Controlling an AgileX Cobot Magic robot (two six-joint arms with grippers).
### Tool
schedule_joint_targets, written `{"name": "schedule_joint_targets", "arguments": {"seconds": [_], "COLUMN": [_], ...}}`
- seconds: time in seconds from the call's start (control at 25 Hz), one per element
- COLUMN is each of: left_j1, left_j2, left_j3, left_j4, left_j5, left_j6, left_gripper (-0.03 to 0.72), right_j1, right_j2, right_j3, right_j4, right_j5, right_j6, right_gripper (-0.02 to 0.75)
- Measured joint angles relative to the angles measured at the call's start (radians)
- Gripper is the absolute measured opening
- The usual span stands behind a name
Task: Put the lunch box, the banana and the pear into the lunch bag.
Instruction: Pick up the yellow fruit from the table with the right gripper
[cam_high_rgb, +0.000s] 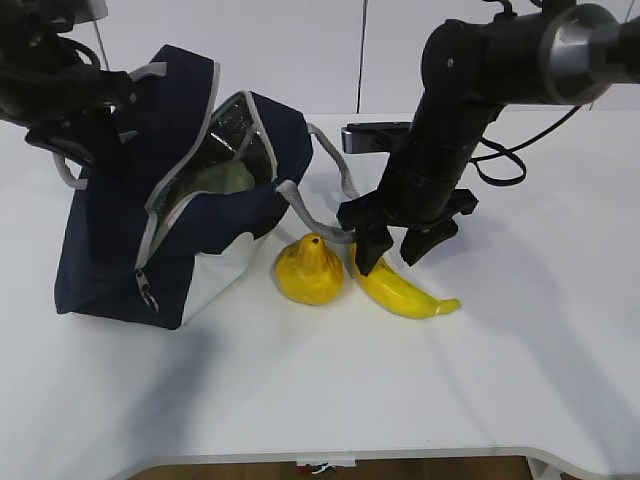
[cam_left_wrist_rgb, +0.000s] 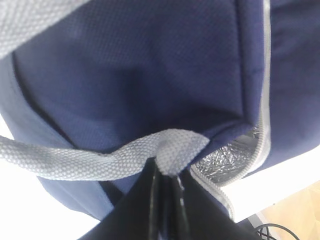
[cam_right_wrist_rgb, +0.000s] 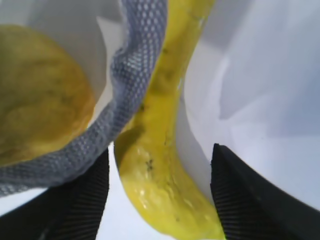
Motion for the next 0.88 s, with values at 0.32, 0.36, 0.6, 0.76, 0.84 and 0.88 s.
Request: {"name": "schedule_joint_targets", "arguments": {"seconds": [0.32,0.36,0.6,0.76,0.84,0.88], "left_j1": [0.000,0.000,0.000,0.000,0.000,0.000], "left_j2": [0.000,0.000,0.000,0.000,0.000,0.000], "left_j3": [0.000,0.000,0.000,0.000,0.000,0.000], "left_j4": [0.002,0.002,0.002,0.002,0.002,0.002], "left_j5": [0.001,0.001,0.001,0.001,0.001,0.001], "left_j6": [0.000,0.000,0.000,0.000,0.000,0.000], "left_gripper": [-0.001,-0.001,-0.001,-0.001,-0.001,-0.001], "right_j1": [0.000,0.000,0.000,0.000,0.000,0.000], "right_j2": [0.034,0.038,0.051,0.051,0.051,0.051], "right_j3": [0.000,0.000,-0.007,-0.051,-0.086,-0.107], "right_j4": [0.005,0.005,0.007,-0.036,-0.071,-0.095], "right_j5": [-0.016,-0.016,0.014,0.107,0.146,0.155], "right_j6": [-0.007,-0.009,-0.010,-0.011,-0.007,0.000], "right_gripper": [0.507,0.498,0.323,0.298,0.296,0.296]}}
